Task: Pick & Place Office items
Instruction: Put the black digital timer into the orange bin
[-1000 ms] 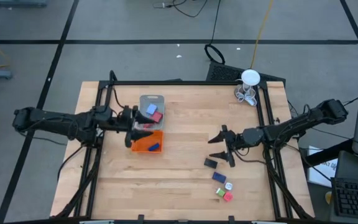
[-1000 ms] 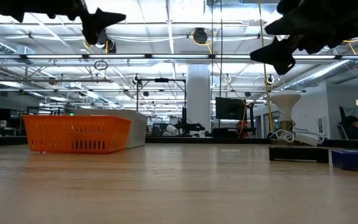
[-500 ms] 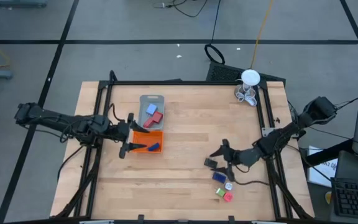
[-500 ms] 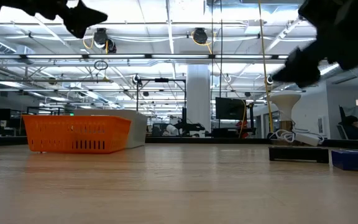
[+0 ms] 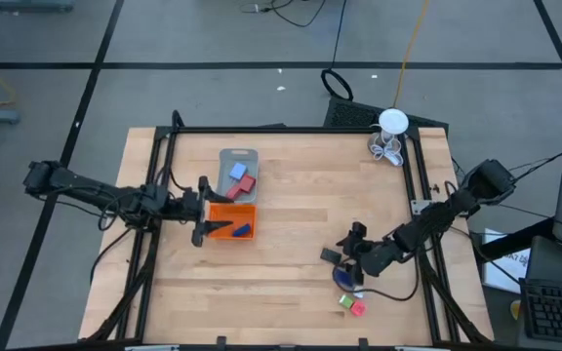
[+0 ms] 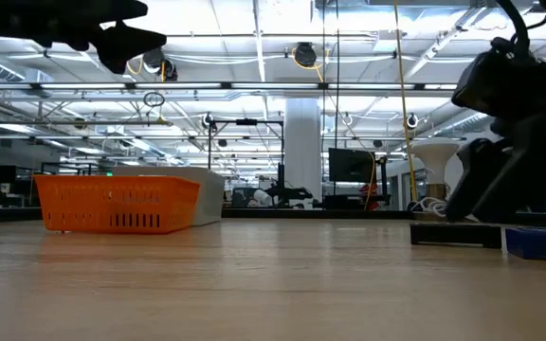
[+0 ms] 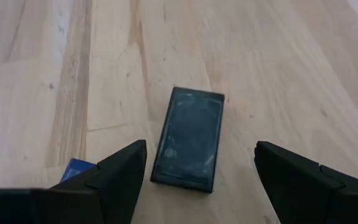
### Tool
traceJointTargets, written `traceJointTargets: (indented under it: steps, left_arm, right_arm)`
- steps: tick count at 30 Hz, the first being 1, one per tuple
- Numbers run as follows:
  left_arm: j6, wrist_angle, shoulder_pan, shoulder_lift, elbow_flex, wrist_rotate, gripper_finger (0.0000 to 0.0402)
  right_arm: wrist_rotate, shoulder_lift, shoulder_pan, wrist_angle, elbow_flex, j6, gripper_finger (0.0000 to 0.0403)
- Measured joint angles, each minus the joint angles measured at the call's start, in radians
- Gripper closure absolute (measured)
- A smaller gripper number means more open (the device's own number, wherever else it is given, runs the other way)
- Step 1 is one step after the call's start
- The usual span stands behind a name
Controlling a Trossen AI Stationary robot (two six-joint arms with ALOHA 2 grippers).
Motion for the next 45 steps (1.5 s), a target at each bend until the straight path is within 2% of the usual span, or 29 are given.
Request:
traceJointTargets:
  steps: [9,19,27,31,45]
  left_arm:
    - [-0.016,0.015,0.001,0.000,-0.002,-0.029,0.0128]
    - [-0.016,0.014,0.001,0.001,-0.002,-0.029,0.0128]
    - [-0.016,0.013,0.000,0.001,-0.002,-0.029,0.0128]
    - [-0.016,0.012,0.000,0.001,-0.002,-0.029,0.0128]
    - [-0.016,0.010,0.001,0.001,-0.002,-0.029,0.0128]
  right_arm:
    - [-0.025,0.070,0.016,0.016,0.001,-0.021,0.0117]
    - [-0.030,0.070,-0.023,0.021,0.002,-0.073,0.0121]
    - [-0.033,0.071,-0.079,0.027,0.002,-0.073,0.0156]
    - [-0.071,0.070,-0.096,0.029,0.002,-0.081,0.0176]
    - [-0.080,0.070,-0.097,0.031,0.001,-0.123,0.0239]
